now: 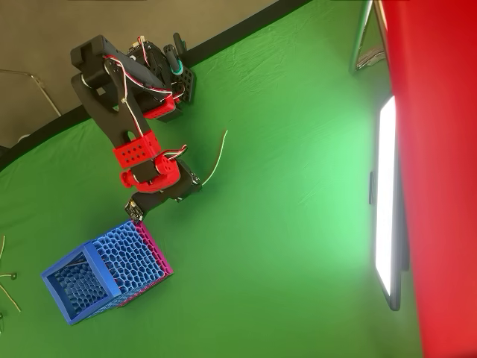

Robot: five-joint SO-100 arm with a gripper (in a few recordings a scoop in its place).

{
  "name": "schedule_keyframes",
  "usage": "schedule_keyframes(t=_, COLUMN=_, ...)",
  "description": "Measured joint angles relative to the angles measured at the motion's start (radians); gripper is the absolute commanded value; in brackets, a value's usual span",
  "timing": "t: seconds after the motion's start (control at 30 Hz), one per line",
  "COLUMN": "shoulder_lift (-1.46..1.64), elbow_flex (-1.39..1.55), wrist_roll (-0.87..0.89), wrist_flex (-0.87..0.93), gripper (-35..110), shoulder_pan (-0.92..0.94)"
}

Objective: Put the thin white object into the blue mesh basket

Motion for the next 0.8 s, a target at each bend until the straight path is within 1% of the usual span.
schedule_keyframes(t=0.23, shoulder_lift=-0.143, elbow_flex=-0.086, wrist_roll=-0.011, wrist_flex=0.014, gripper=15, shoulder_pan=0.0)
schedule_keyframes(t=0.8, shoulder_lift=-0.331, elbow_flex=-0.198, wrist_roll=-0.043, wrist_flex=0.017, gripper=14, shoulder_pan=0.018)
